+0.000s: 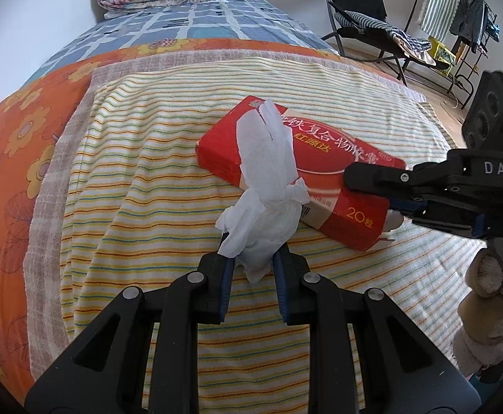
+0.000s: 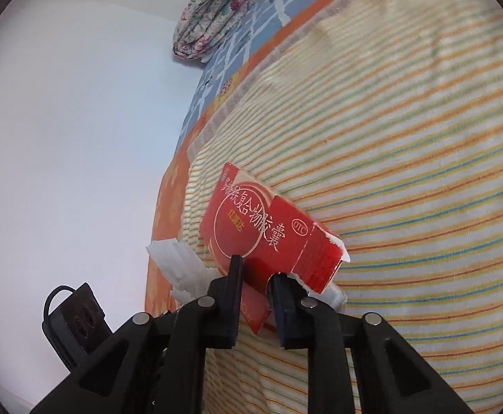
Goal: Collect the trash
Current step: 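Grasp the white tissue with the left tool while the right tool grasps the red box, then carry the tissue and red box with both tools over the blue basket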
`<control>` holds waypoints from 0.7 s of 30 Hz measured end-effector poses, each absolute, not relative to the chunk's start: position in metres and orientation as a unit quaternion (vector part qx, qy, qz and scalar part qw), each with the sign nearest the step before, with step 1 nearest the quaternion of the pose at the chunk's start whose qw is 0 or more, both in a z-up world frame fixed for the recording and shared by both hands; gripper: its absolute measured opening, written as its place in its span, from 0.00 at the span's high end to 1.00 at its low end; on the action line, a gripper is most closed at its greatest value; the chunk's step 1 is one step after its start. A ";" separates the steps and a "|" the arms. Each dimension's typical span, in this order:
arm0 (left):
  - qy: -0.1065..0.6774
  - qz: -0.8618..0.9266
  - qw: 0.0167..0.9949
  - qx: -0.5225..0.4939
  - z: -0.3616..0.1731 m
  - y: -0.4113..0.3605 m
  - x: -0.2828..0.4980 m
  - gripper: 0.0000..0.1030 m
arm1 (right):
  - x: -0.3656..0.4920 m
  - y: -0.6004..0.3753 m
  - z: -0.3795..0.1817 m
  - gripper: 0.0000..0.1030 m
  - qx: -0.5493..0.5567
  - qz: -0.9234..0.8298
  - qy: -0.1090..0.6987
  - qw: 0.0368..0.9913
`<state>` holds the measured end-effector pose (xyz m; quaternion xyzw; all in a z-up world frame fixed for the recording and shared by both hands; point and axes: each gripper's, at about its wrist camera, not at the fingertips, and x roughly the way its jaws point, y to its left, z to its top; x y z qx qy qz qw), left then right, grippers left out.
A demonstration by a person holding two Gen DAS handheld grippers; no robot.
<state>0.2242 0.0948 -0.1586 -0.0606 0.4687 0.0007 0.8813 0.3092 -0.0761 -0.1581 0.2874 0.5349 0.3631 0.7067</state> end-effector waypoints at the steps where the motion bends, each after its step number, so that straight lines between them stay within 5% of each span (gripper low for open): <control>1: 0.468 0.001 0.882 -0.061 -0.157 0.095 0.224 0.80 | 0.308 -0.074 -0.153 0.88 0.278 0.365 0.530 0.713; 21: 0.427 -0.018 0.901 -0.072 -0.084 0.070 0.144 0.82 | 0.217 -0.122 -0.041 0.97 0.057 0.357 0.466 0.807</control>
